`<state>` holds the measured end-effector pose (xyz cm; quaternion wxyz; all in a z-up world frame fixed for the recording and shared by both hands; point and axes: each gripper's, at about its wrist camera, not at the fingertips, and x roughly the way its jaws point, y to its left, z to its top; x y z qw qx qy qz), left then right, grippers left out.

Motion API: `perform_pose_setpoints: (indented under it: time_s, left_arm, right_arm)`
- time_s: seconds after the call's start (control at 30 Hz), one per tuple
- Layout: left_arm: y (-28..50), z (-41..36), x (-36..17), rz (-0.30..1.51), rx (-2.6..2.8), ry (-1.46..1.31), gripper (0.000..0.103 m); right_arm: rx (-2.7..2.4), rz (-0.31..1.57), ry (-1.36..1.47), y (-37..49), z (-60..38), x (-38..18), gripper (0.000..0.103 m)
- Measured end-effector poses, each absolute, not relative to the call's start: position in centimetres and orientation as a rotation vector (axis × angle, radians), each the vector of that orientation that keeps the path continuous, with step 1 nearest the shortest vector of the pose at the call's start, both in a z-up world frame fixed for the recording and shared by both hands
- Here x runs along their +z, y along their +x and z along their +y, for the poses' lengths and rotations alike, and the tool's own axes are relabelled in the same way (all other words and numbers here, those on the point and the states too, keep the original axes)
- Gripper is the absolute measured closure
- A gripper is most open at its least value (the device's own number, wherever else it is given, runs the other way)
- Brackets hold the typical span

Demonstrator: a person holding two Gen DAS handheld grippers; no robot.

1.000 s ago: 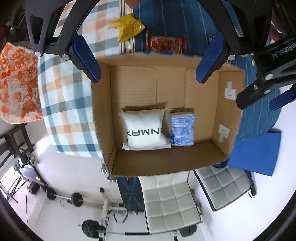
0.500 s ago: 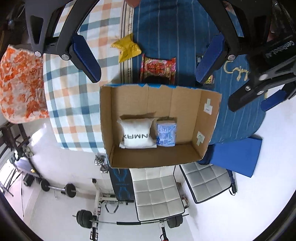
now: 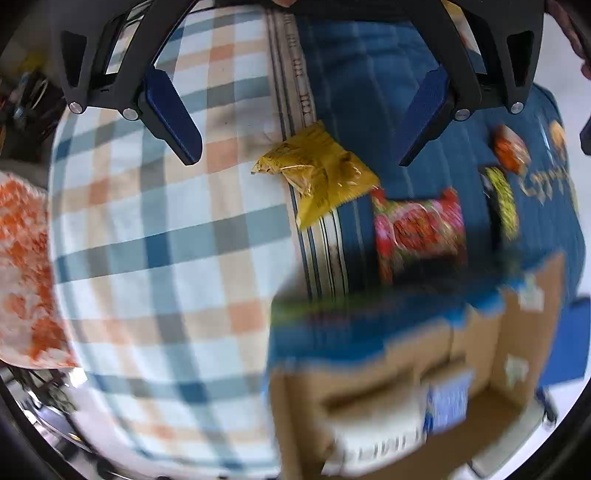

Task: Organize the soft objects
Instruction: 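Grasp the panda snack bag with the left tool while the right tool grasps the yellow chip bag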

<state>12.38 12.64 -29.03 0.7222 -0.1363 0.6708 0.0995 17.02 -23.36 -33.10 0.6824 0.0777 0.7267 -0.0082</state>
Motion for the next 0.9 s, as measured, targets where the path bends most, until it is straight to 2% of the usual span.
perform_pose_setpoints:
  time_s: [0.2,0.3,0.5,0.57,0.6,0.67,0.73,0.9]
  left_arm:
    - [11.9,14.6,-35.0,1.615,0.277,-0.254,0.0]
    - [11.0,16.5,-37.4,1.664,0.298,-0.4,0.0]
    - [10.3,20.0,-41.4,1.666,0.367,-0.66,0.001]
    - [10.4,19.9,-42.5,1.687,0.364,-0.624,0.015]
    - [10.2,19.6,-43.1,1.704,0.353,-0.599,0.028]
    - [10.0,18.9,-42.9,1.694,0.35,-0.527,0.036]
    - [9.6,17.5,-42.2,1.687,0.327,-0.457,0.061]
    - [7.7,12.2,-40.6,1.675,0.236,-0.327,0.061]
  right_arm:
    - [0.077,1.717,-0.019,15.9,-20.4,-37.8,0.0]
    - [0.094,1.741,-0.084,15.7,-19.3,-39.2,0.0]
    - [0.075,1.8,-0.153,15.2,-18.1,-41.8,0.016]
    - [0.063,1.804,-0.162,15.1,-18.0,-42.2,0.028]
    - [0.051,1.801,-0.172,15.0,-18.0,-42.3,0.029]
    - [0.032,1.792,-0.19,14.8,-18.2,-42.3,0.031]
    - [0.03,1.802,-0.164,14.6,-18.4,-42.1,0.035]
    - [0.036,1.843,-0.054,14.1,-19.8,-41.2,0.035]
